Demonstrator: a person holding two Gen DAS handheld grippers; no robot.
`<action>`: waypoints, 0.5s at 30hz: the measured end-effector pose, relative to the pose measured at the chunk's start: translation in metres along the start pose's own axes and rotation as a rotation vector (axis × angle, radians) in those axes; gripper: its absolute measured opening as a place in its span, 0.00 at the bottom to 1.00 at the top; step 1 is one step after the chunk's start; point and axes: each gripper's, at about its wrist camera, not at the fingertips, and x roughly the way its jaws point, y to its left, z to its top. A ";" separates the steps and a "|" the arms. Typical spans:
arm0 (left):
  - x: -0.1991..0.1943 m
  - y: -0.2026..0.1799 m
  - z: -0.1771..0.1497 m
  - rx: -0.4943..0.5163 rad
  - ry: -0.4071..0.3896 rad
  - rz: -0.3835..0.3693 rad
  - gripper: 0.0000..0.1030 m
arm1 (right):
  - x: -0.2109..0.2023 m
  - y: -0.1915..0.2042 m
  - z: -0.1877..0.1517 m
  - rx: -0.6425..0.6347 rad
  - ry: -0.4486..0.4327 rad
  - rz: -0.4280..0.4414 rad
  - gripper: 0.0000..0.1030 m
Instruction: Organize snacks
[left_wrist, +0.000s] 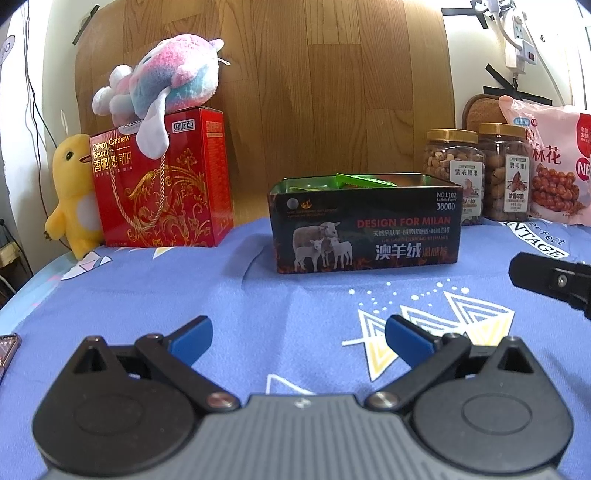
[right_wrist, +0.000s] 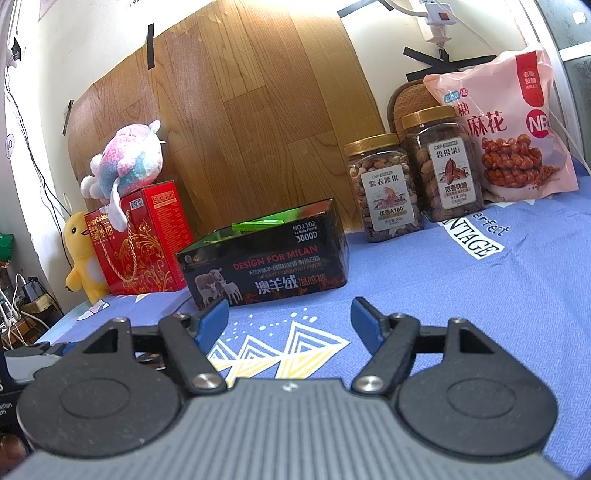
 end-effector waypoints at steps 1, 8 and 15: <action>0.000 0.000 0.000 0.000 0.000 0.000 1.00 | 0.001 0.001 0.000 0.000 0.000 0.000 0.73; 0.001 0.000 -0.001 0.001 0.004 -0.006 1.00 | 0.000 0.000 0.000 0.000 0.000 0.000 0.74; 0.000 0.000 0.000 0.004 0.005 -0.011 1.00 | 0.000 0.000 0.000 0.001 -0.001 -0.002 0.74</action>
